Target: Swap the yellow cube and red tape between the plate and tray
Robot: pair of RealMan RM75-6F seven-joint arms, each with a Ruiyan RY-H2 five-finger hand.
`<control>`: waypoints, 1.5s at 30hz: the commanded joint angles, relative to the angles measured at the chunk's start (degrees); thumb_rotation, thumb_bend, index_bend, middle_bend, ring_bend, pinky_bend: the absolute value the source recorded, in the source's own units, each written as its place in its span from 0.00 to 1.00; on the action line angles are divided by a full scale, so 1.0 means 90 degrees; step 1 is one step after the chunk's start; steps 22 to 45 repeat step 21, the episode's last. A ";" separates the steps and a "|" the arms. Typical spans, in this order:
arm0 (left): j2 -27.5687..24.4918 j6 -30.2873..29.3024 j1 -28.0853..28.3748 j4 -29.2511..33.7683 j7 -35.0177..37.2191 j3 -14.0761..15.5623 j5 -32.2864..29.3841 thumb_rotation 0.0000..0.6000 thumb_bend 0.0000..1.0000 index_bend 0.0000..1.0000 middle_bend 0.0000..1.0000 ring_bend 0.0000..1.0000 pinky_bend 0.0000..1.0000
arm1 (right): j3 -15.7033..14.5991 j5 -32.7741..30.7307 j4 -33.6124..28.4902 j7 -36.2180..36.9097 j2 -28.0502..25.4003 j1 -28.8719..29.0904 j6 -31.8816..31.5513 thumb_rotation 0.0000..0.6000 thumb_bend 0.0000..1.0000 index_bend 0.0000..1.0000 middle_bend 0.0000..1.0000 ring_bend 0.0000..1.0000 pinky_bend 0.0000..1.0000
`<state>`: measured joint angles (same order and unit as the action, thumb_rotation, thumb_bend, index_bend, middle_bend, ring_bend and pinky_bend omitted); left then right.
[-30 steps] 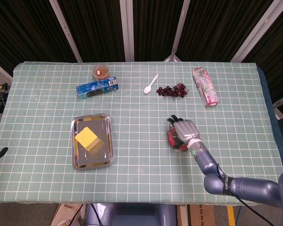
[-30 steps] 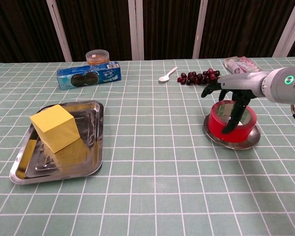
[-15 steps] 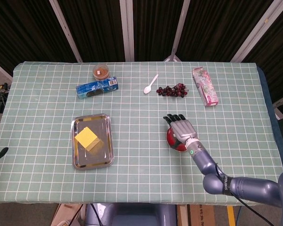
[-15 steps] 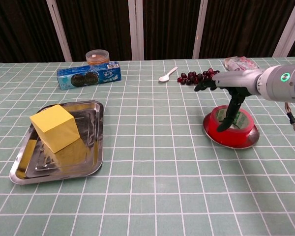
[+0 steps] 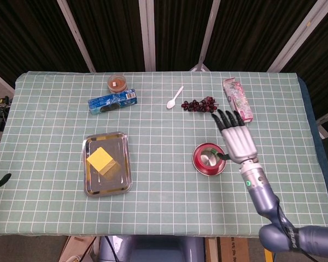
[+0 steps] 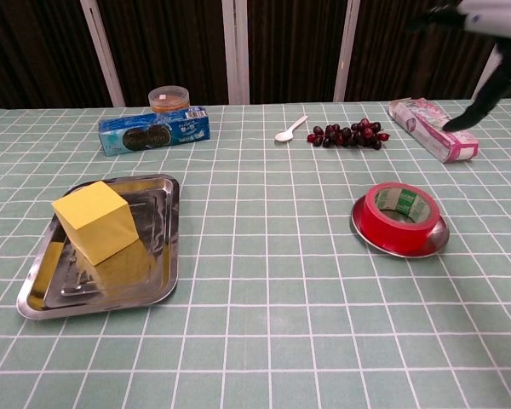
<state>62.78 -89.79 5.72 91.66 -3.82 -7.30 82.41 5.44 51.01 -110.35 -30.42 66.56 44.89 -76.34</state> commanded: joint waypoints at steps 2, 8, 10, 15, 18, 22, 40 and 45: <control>-0.0170 0.0043 -0.0093 0.0326 -0.0060 0.0140 0.0042 1.00 0.02 0.19 0.00 0.00 0.01 | -0.0573 0.1124 -0.0311 0.1083 -0.0715 -0.1437 -0.1217 1.00 0.06 0.05 0.00 0.02 0.00; -0.0267 -0.0005 -0.0283 0.0583 -0.0098 0.0268 -0.0061 1.00 0.02 0.18 0.00 0.00 0.01 | -0.1565 0.2481 0.0248 0.1963 -0.0515 -0.2948 -0.2507 1.00 0.06 0.07 0.00 0.02 0.00; -0.0281 -0.0040 -0.0329 0.0616 -0.0063 0.0328 0.0019 1.00 0.02 0.18 0.00 0.00 0.01 | -0.1848 0.2915 0.0722 0.2179 -0.0256 -0.3389 -0.2779 1.00 0.06 0.07 0.00 0.02 0.00; -0.0296 -0.0183 -0.0438 0.0629 0.0022 0.0422 0.0198 1.00 0.02 0.18 0.00 0.00 0.01 | -0.1956 0.3416 0.1094 0.1971 -0.0098 -0.3674 -0.2787 1.00 0.06 0.07 0.00 0.02 0.00; -0.0309 -0.0209 -0.0468 0.0621 0.0062 0.0442 0.0236 1.00 0.02 0.18 0.00 0.00 0.01 | -0.1899 0.3538 0.1069 0.1812 -0.0071 -0.3765 -0.2757 1.00 0.06 0.07 0.00 0.02 0.00; -0.0314 -0.0191 -0.0469 0.0597 0.0036 0.0456 0.0262 1.00 0.02 0.18 0.00 0.00 0.01 | -0.1826 0.3556 0.1044 0.1685 -0.0092 -0.3815 -0.2636 1.00 0.06 0.07 0.00 0.02 0.00; -0.0314 -0.0191 -0.0469 0.0597 0.0036 0.0456 0.0262 1.00 0.02 0.18 0.00 0.00 0.01 | -0.1826 0.3556 0.1044 0.1685 -0.0092 -0.3815 -0.2636 1.00 0.06 0.07 0.00 0.02 0.00; -0.0314 -0.0191 -0.0469 0.0597 0.0036 0.0456 0.0262 1.00 0.02 0.18 0.00 0.00 0.01 | -0.1826 0.3556 0.1044 0.1685 -0.0092 -0.3815 -0.2636 1.00 0.06 0.07 0.00 0.02 0.00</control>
